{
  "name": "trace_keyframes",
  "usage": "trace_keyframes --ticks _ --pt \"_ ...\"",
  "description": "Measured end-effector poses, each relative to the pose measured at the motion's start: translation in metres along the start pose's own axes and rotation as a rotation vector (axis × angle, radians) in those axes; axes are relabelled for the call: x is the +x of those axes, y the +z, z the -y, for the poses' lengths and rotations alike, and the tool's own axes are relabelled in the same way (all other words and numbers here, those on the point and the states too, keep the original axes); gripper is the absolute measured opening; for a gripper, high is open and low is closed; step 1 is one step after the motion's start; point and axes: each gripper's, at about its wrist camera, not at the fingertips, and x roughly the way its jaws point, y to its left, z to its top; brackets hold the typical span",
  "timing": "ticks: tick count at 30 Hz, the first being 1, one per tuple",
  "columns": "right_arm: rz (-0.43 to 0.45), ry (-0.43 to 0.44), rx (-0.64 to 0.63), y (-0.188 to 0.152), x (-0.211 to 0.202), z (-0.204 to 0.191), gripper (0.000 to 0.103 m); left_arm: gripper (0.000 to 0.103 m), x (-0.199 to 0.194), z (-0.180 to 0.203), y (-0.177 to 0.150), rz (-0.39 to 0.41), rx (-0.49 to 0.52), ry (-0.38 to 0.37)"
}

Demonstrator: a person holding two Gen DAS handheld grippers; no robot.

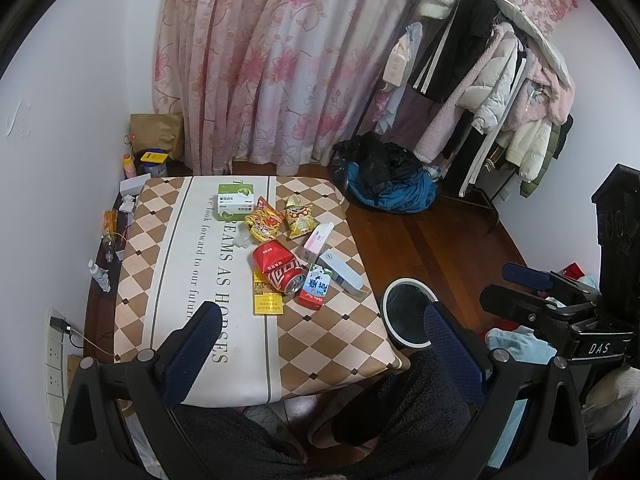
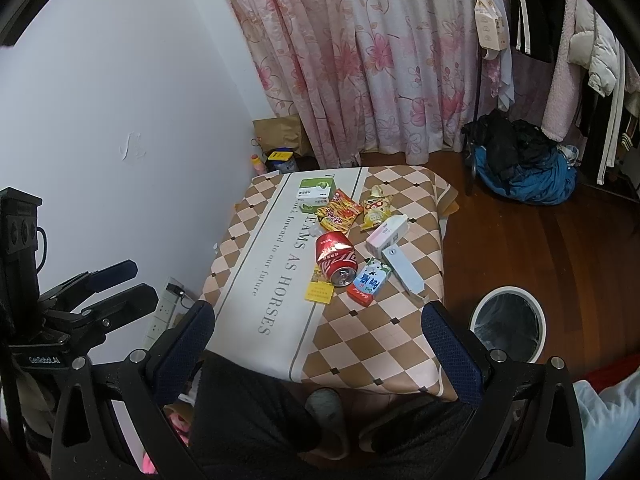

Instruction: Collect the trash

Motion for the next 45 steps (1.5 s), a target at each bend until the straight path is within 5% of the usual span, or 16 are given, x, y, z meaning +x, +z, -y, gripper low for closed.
trace_keyframes --ticks 37,39,45 --pt "-0.012 0.018 0.011 0.002 0.012 -0.007 0.103 0.103 0.000 -0.007 0.006 -0.002 -0.008 0.001" --pt "-0.012 0.010 0.043 0.000 0.022 0.003 0.103 0.103 0.007 -0.011 0.008 -0.002 -0.016 0.034" --pt "-0.088 -0.109 0.068 0.005 0.097 0.044 0.103 0.103 0.078 -0.041 0.009 -0.033 -0.065 0.295"
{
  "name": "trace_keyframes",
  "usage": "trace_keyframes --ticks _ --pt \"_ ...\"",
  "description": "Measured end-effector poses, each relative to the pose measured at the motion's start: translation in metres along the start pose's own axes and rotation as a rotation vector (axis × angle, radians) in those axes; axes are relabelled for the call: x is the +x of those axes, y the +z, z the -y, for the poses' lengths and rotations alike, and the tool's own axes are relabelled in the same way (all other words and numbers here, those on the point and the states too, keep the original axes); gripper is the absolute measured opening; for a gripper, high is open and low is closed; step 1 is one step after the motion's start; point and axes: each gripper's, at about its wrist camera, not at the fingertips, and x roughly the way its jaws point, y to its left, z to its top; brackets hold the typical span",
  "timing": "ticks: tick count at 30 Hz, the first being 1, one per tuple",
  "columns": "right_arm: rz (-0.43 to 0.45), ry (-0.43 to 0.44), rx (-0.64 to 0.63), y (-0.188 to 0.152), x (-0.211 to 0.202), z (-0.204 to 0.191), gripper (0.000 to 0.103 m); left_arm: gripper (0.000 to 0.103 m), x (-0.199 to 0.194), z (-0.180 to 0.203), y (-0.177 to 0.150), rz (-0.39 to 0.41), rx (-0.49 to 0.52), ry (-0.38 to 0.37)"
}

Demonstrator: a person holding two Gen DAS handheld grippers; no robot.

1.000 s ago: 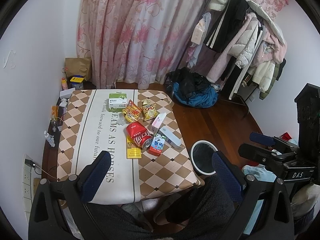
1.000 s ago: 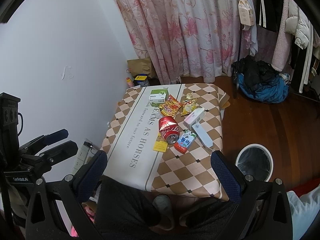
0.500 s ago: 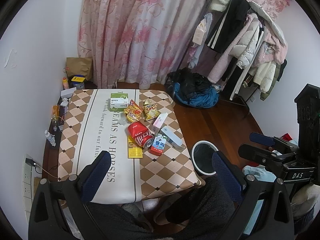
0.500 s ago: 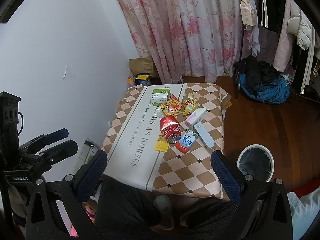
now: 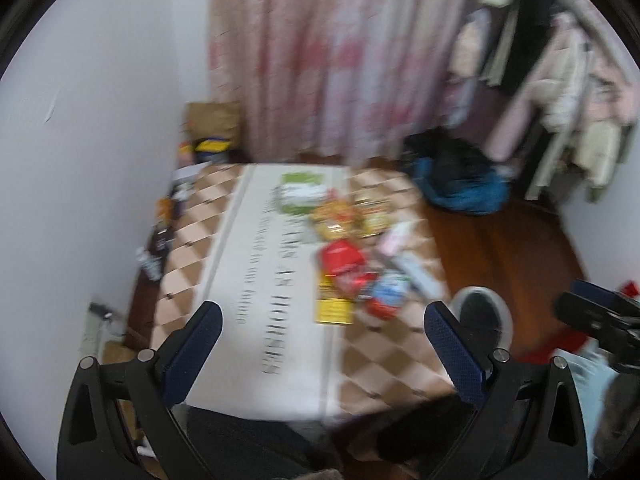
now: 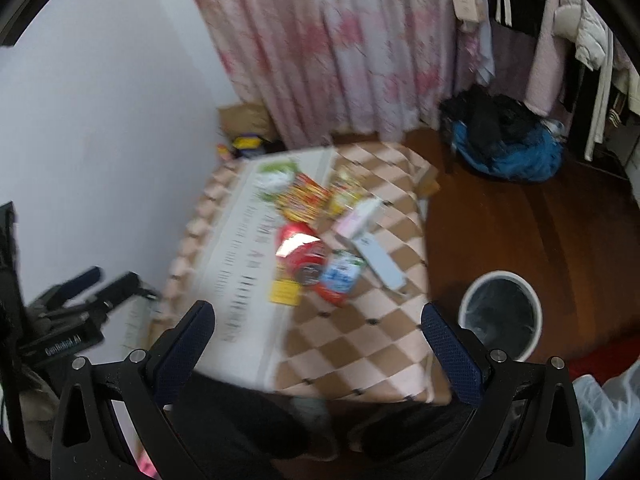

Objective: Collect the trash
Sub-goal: 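Grasp the grey box with the right tool while the left tool grasps the yellow cigarette pack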

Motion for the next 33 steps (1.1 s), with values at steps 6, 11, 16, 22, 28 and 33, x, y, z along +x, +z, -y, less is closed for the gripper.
trace_keyframes --ticks 6,11,16,22,28,33 --pt "-0.180 -0.099 -0.004 0.017 0.138 0.046 0.074 0.103 0.123 -0.015 -0.012 -0.192 -0.067 0.117" --pt "-0.317 -0.167 -0.024 0.027 0.239 0.070 0.073 0.103 0.193 -0.011 -0.024 -0.332 -0.081 0.127" --pt "-0.418 -0.198 -0.057 0.030 0.293 0.078 0.065 0.103 0.245 0.004 -0.028 -0.446 -0.044 0.085" --pt "-0.450 -0.145 -0.007 0.029 0.312 0.089 0.052 0.101 0.275 0.024 -0.036 -0.511 0.017 0.023" --pt "-0.503 -0.120 0.049 0.010 0.296 0.096 0.047 0.078 0.282 0.029 -0.038 -0.494 -0.015 0.019" --pt "-0.520 -0.122 0.113 -0.021 0.276 0.098 0.045 0.062 0.273 0.029 -0.051 -0.453 0.015 0.063"
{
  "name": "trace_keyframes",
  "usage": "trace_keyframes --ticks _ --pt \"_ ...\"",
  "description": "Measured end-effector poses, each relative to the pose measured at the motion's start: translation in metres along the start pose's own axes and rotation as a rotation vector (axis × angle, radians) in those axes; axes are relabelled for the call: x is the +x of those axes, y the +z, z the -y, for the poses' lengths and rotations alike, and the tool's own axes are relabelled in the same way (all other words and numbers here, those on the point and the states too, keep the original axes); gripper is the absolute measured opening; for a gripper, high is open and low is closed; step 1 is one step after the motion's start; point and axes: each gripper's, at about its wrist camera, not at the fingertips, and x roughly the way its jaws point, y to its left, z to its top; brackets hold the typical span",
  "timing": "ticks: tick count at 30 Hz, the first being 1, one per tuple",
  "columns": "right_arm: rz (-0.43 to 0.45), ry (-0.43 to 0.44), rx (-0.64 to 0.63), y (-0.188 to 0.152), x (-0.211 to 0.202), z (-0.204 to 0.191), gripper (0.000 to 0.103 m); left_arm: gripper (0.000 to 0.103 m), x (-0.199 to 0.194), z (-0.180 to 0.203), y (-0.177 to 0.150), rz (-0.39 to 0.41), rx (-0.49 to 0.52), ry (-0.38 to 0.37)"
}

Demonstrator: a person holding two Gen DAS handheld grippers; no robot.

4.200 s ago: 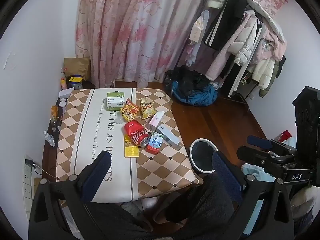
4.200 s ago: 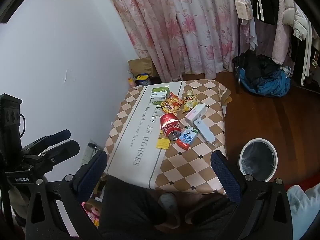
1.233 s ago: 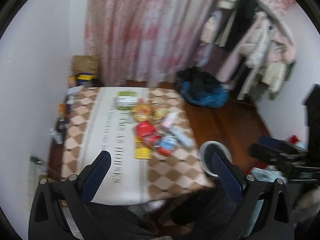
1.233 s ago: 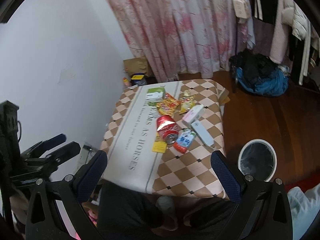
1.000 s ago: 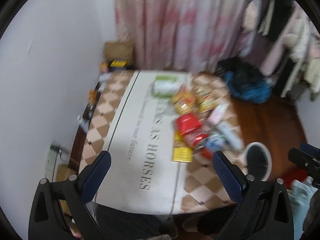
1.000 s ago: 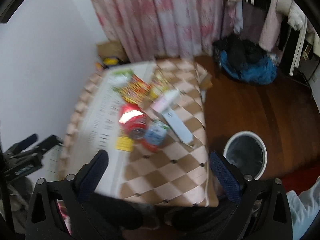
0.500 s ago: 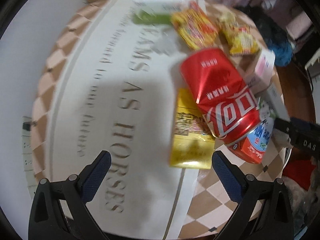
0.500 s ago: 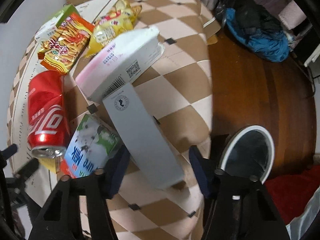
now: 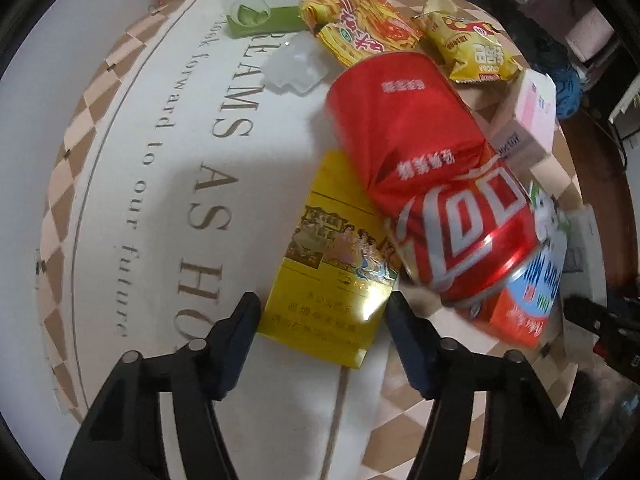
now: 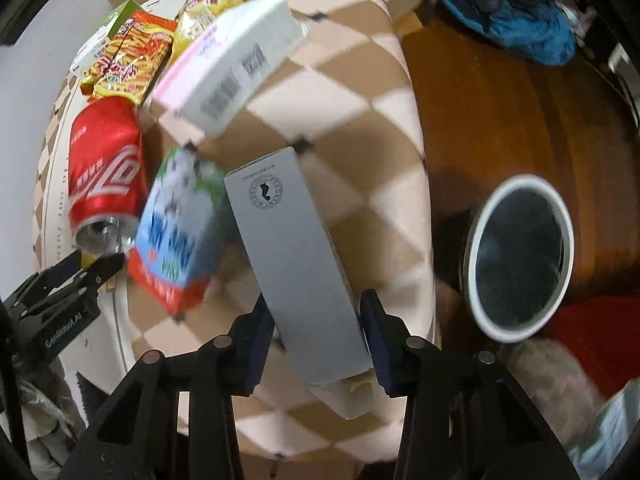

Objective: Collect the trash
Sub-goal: 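Grasp the grey box with the right tool while the left tool grasps the yellow cigarette pack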

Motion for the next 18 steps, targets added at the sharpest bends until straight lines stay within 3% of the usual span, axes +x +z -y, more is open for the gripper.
trace_keyframes --ticks 7,9,16,17,18 --pt "-0.059 0.073 0.026 -0.037 0.008 0.000 0.046 0.062 -0.014 -0.027 -0.066 -0.052 -0.021 0.008" --pt "-0.053 0.063 0.017 -0.039 0.007 -0.003 0.063 0.062 -0.016 -0.033 -0.079 -0.060 -0.022 0.010" --pt "0.026 -0.044 -0.050 -0.040 -0.002 -0.034 0.065 0.070 -0.010 -0.029 -0.066 -0.035 -0.005 0.045" --pt "0.034 -0.047 -0.051 -0.041 -0.003 -0.038 0.064 0.071 -0.006 -0.028 -0.063 -0.036 -0.008 0.041" --pt "0.038 -0.053 -0.055 -0.042 -0.004 -0.040 0.055 0.071 -0.005 -0.027 -0.061 -0.040 -0.010 0.038"
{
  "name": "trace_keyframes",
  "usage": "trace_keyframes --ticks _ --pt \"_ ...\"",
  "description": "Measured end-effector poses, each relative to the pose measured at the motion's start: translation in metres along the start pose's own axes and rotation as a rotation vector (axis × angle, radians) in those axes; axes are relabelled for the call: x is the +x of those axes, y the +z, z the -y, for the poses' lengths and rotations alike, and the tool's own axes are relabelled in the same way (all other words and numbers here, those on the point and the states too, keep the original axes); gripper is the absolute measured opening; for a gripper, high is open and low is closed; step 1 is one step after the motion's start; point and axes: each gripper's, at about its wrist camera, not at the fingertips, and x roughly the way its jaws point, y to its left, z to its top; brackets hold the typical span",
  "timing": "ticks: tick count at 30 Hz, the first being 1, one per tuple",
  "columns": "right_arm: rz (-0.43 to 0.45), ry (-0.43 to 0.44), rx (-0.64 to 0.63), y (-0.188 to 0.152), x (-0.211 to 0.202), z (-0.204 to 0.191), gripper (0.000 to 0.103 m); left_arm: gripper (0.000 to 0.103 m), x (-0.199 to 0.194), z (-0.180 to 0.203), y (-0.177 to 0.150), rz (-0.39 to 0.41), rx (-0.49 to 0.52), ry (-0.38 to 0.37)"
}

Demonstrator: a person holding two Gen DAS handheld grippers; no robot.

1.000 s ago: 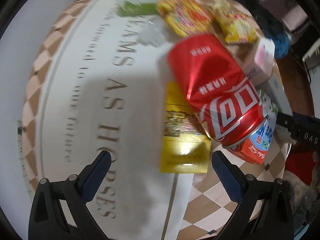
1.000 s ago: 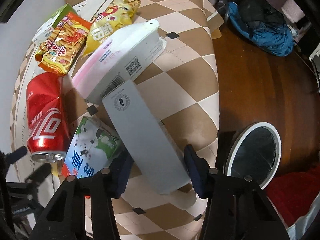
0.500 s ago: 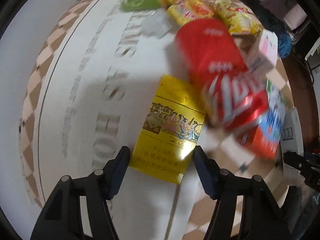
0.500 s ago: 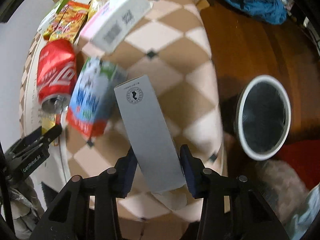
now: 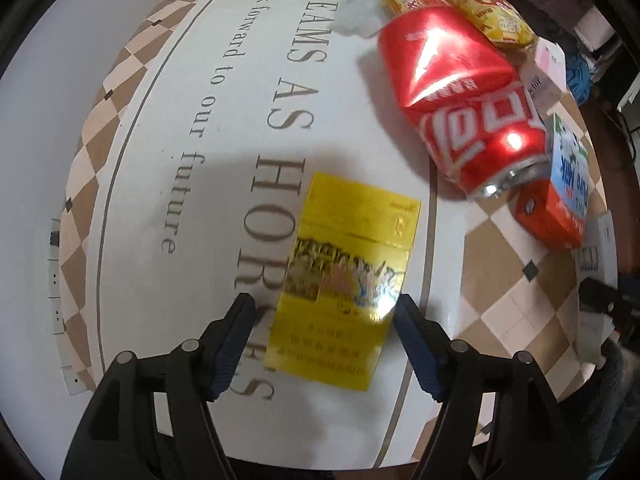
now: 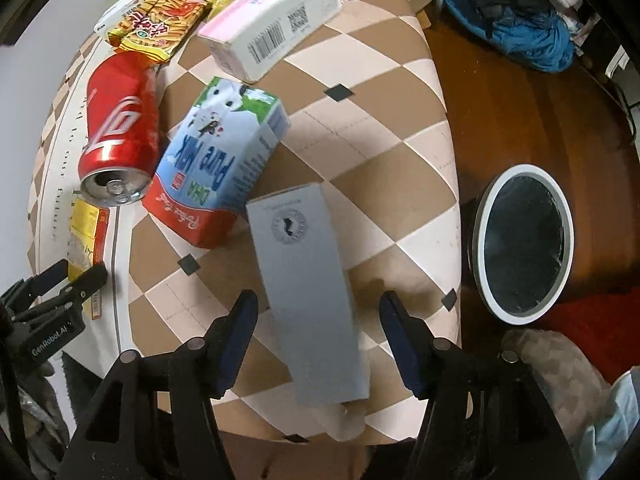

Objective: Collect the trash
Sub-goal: 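Grasp the grey box with the right tool while the left tool grasps the yellow cigarette pack, then drop the yellow pack into the white bin with the left tool while the right tool drops the grey box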

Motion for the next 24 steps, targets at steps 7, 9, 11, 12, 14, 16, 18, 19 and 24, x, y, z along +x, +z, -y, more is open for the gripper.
trace_keyframes --ticks 7,9,11,12,14,16,18,19,24 --pt "0.020 -0.040 -0.009 -0.001 -0.003 -0.027 0.040 0.066 0.000 -0.020 0.000 0.025 -0.012 -0.025" --pt "0.021 -0.023 -0.005 -0.004 -0.003 -0.031 0.039 0.057 -0.002 -0.019 -0.002 0.047 0.000 -0.013" --pt "0.028 -0.003 -0.001 -0.007 0.000 -0.021 0.039 0.057 -0.003 -0.014 -0.005 0.048 0.003 -0.017" --pt "0.036 0.007 -0.002 -0.010 -0.003 -0.021 0.039 0.057 -0.006 -0.014 -0.006 0.053 0.004 -0.016" --pt "0.052 0.030 0.000 -0.015 -0.009 -0.019 0.039 0.057 -0.024 -0.015 -0.014 0.076 0.009 -0.003" --pt "0.068 0.057 0.005 -0.022 -0.017 -0.017 0.039 0.057 -0.036 -0.013 -0.020 0.097 0.008 0.003" --pt "0.090 0.088 0.008 -0.030 -0.027 -0.018 0.039 0.057 -0.051 -0.012 -0.026 0.129 0.007 0.007" --pt "0.096 0.101 0.010 -0.034 -0.029 -0.017 0.039 0.057 -0.060 -0.011 -0.029 0.145 0.004 0.008" --pt "0.155 0.175 0.016 -0.045 -0.060 -0.012 0.039 0.056 -0.109 -0.002 -0.038 0.249 0.009 0.008"
